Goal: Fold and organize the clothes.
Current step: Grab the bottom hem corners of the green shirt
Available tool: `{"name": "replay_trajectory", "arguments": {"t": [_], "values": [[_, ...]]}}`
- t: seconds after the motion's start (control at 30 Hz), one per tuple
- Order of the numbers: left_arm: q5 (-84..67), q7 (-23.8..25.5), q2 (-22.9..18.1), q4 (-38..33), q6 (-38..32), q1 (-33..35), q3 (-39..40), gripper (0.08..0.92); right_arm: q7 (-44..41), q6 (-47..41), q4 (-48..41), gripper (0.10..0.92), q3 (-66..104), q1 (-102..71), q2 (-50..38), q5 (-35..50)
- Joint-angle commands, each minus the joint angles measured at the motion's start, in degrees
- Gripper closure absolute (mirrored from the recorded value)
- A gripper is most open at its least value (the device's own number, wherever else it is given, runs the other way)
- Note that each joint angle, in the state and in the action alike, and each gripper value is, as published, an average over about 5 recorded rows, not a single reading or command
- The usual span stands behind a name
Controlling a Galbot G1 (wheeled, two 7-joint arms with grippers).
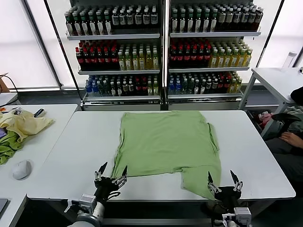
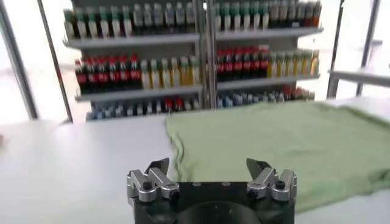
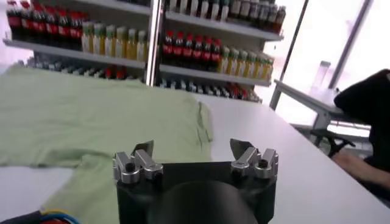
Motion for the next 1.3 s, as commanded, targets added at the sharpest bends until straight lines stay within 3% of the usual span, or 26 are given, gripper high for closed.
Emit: {"name": "replay_trajectory", "arguments": {"t": [0.03,0.4,0.67,1.17,1.3], "values": [[0.2,-3.8,2.2,10.5,8.0,-8.2,1.8,0.177,1.8,-2.4,-1.0,0.203,-0.9,0.0,0.3,-0.2],[-9.9,-5.5,2.9,8.2,7.9,-7.0,2.0,0.177,2.9,-5.4,-2.3,0.211,-2.0,-0.6,1.0,3.3],[-14.5,-5.3,3.6,6.2,7.9,-4.6,1.8,0.197,3.6,-7.1,-3.3,0.412,-2.0,0.3,1.3,9.2],[-19.2,-4.5,4.0,4.9,7.2,-3.4,1.4,0.614,1.5,-3.8,-1.9,0.842,-1.2,-0.1,0.5,12.1],[-19.6,-3.5,4.5,3.0,6.0,-3.1,0.9,0.727,-0.3,-0.6,-0.3,0.9,-0.3,-0.1,-0.1,12.3]]}}
